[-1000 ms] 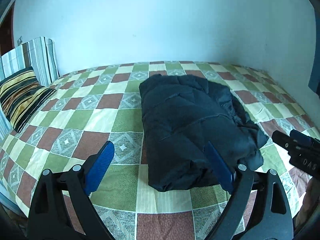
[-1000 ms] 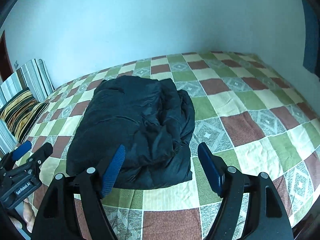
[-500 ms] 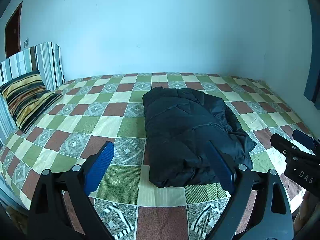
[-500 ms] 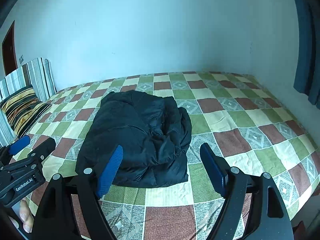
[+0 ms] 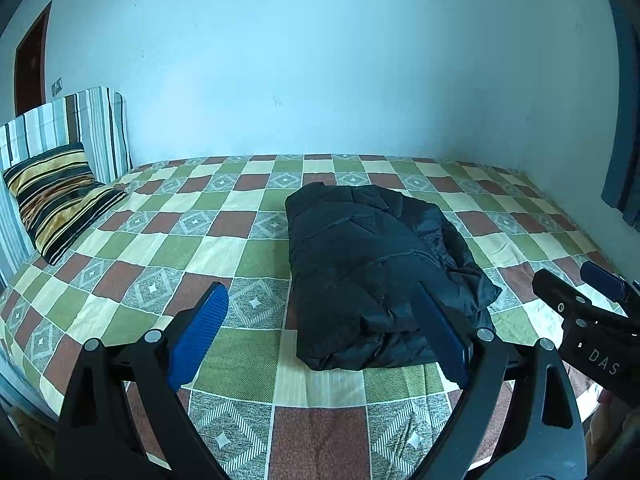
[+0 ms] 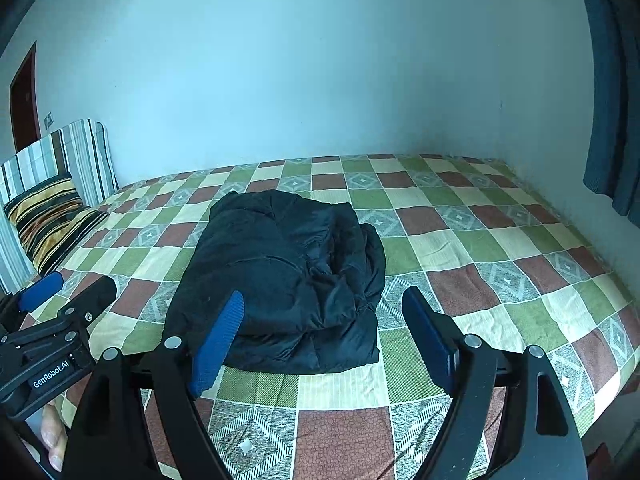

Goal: Fold large clothes

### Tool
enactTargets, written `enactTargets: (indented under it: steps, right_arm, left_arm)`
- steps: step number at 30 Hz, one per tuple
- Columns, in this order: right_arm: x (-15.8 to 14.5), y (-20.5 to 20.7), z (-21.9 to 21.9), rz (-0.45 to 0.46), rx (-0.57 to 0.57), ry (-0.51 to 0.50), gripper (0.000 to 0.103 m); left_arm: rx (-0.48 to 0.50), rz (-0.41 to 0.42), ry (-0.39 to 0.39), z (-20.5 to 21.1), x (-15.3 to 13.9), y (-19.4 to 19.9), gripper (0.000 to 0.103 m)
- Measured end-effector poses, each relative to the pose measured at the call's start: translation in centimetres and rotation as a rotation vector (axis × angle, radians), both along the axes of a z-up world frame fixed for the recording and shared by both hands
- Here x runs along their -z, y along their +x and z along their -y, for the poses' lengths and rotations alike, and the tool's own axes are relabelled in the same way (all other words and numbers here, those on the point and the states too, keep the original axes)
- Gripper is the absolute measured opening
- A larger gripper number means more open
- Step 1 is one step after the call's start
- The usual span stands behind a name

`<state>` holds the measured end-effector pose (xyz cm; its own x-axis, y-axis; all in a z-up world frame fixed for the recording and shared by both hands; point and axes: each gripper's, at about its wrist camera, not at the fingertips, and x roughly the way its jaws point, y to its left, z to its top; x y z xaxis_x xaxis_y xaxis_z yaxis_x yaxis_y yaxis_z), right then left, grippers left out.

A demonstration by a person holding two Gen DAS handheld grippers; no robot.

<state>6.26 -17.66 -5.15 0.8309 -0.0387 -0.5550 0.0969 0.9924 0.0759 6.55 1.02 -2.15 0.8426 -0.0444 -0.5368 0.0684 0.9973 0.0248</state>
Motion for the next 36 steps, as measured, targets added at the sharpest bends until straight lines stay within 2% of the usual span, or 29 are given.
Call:
enactTargets:
  steps: [36]
  right_arm:
    - [-0.20, -0.43, -0.62, 0.017, -0.012, -0.014, 0.084]
  left_arm:
    - [-0.005, 0.014, -0.019, -0.15, -0.37, -0.82, 0.093]
